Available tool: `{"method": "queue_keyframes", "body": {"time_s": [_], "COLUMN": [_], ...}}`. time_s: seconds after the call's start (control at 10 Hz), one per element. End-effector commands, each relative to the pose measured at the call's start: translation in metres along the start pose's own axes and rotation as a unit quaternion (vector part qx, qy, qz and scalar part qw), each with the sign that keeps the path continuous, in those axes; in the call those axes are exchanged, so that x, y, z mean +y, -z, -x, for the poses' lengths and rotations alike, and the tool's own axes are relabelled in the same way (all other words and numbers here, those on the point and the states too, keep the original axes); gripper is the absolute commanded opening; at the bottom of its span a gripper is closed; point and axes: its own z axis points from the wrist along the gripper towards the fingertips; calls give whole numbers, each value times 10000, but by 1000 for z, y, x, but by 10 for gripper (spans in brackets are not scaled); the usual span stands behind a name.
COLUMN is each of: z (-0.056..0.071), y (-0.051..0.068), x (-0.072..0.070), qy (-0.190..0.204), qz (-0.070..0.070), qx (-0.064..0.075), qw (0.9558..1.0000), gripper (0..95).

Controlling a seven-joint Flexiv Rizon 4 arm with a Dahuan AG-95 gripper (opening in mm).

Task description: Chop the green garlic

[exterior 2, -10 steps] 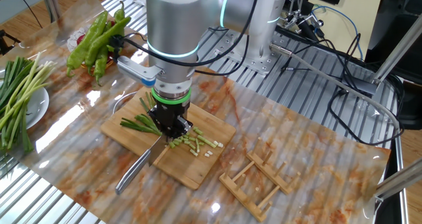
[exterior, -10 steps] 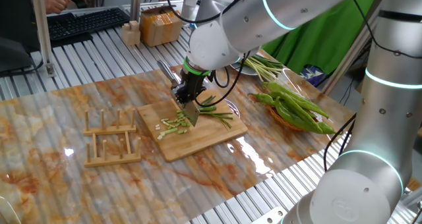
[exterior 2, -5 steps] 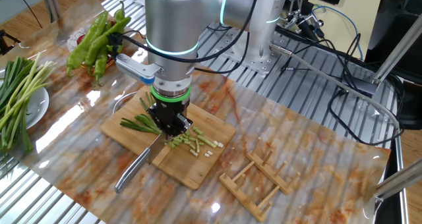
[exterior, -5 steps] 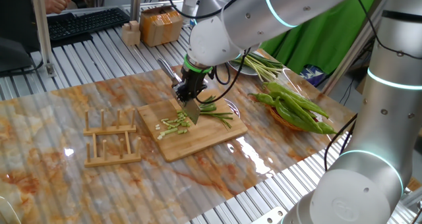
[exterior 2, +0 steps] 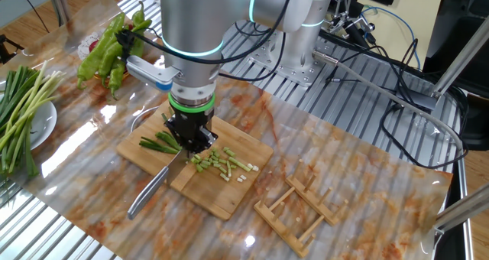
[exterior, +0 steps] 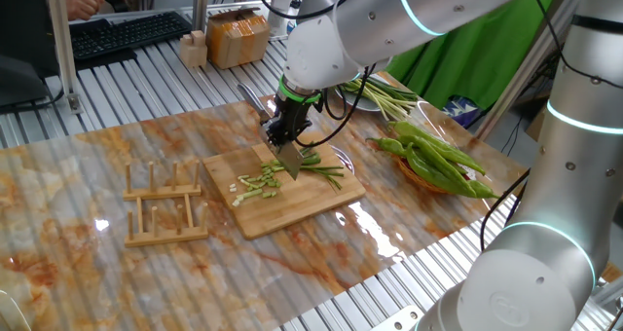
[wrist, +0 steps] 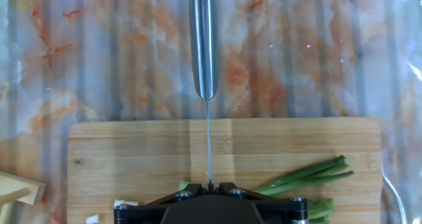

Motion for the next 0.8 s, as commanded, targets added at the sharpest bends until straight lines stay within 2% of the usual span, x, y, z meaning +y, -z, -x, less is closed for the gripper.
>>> {"method": "queue_keyframes", "body": {"time_s": [0.1,0.5,0.8], "z": [0,0,-5], "y": [0,1,-12], "x": [-1,-5,-4], "qy": [3,30,91], "qz": [-25,-25,-27], "qx": [-13,-20,-191], "qw": [10000,10000,9998], "gripper": [0,0,0]}}
